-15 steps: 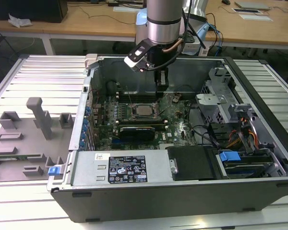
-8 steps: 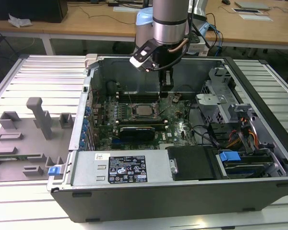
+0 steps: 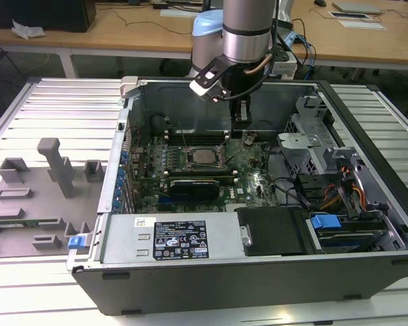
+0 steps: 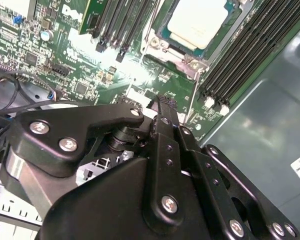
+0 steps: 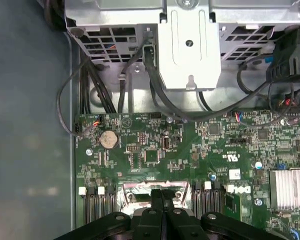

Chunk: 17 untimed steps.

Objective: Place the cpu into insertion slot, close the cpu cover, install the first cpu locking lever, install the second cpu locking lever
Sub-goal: 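Close the cpu cover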

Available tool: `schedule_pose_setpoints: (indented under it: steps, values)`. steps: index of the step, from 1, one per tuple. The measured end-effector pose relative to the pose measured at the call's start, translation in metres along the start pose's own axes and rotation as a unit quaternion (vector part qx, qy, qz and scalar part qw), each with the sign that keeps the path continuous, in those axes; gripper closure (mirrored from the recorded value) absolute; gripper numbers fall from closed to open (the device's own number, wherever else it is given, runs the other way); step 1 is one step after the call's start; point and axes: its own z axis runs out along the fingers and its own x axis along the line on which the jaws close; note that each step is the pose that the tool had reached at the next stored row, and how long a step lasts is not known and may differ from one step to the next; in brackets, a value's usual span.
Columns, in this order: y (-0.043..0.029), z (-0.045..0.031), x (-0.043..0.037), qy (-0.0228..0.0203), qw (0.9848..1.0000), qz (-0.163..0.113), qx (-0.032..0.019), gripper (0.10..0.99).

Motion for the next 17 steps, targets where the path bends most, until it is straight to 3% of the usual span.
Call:
schedule_pose_setpoints:
  steps: [17]
  values:
    - [0.0287, 0.0023, 0.0009, 0.0000, 1.0000, 0.000, 0.0000, 0.980]
